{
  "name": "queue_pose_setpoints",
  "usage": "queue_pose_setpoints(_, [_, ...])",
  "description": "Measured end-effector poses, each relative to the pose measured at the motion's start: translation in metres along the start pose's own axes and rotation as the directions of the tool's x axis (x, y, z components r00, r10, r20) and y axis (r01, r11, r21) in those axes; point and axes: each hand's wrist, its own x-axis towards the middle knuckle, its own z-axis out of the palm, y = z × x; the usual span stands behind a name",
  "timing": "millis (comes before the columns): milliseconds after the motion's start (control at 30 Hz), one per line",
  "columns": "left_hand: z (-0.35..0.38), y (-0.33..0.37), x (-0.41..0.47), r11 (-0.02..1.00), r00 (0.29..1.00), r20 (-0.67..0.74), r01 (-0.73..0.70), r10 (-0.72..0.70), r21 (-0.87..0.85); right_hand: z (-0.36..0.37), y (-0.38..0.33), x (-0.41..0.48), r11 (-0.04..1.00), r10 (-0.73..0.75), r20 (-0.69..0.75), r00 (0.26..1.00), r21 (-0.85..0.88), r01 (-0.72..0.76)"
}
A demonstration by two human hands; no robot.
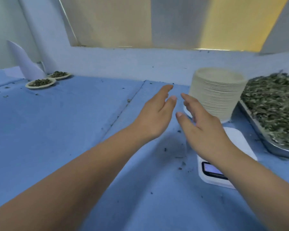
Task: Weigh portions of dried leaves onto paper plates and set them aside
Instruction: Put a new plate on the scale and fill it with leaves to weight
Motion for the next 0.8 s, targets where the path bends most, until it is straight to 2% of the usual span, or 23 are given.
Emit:
queue_pose_setpoints(133, [0.049,0.035,0.015,0.987,0.986,0.087,-0.147,0.141,0.066,-0.053,0.039,-0.01,0.997,0.065,-0.083,0.994,0.033,-0.063])
queue_pose_setpoints(200, [0.068,0.047,0.026,0.969,0.972,0.126,-0.214,0.198,0.124,-0.078,0.057,-0.014,0.996,0.084,-0.112,0.99,-0.009,-0.085])
queue_pose_setpoints(267, [0.083,0.055,0.04,0.913,0.946,0.139,-0.32,0.292,0.254,-0.102,0.076,-0.016,0.987,0.122,-0.144,0.982,-0.085,-0.135])
queue_pose_setpoints(367, [0.1,0.066,0.069,0.777,0.902,0.185,-0.431,0.391,0.46,-0.132,0.107,-0.023,0.947,0.175,-0.189,0.966,-0.235,-0.218])
queue_pose_setpoints(433, [0.109,0.074,0.091,0.66,0.886,0.251,-0.46,0.39,0.595,-0.143,0.124,-0.03,0.905,0.194,-0.194,0.962,-0.343,-0.252])
queue_pose_setpoints(500, [0.117,0.082,0.11,0.561,0.896,0.308,-0.441,0.319,0.701,-0.148,0.136,-0.036,0.822,0.208,-0.186,0.96,-0.499,-0.275])
queue_pose_setpoints(567, [0.121,0.089,0.119,0.505,0.92,0.313,-0.391,0.234,0.769,-0.149,0.142,-0.037,0.727,0.198,-0.196,0.96,-0.628,-0.278])
queue_pose_setpoints(667, [0.12,0.095,0.122,0.426,0.938,0.283,-0.344,0.203,0.836,-0.144,0.143,-0.034,0.677,0.207,-0.208,0.956,-0.675,-0.294])
queue_pose_setpoints(800, [0.113,0.101,0.125,0.326,0.928,0.307,-0.364,0.214,0.873,-0.14,0.145,-0.035,0.618,0.217,-0.189,0.958,-0.733,-0.285])
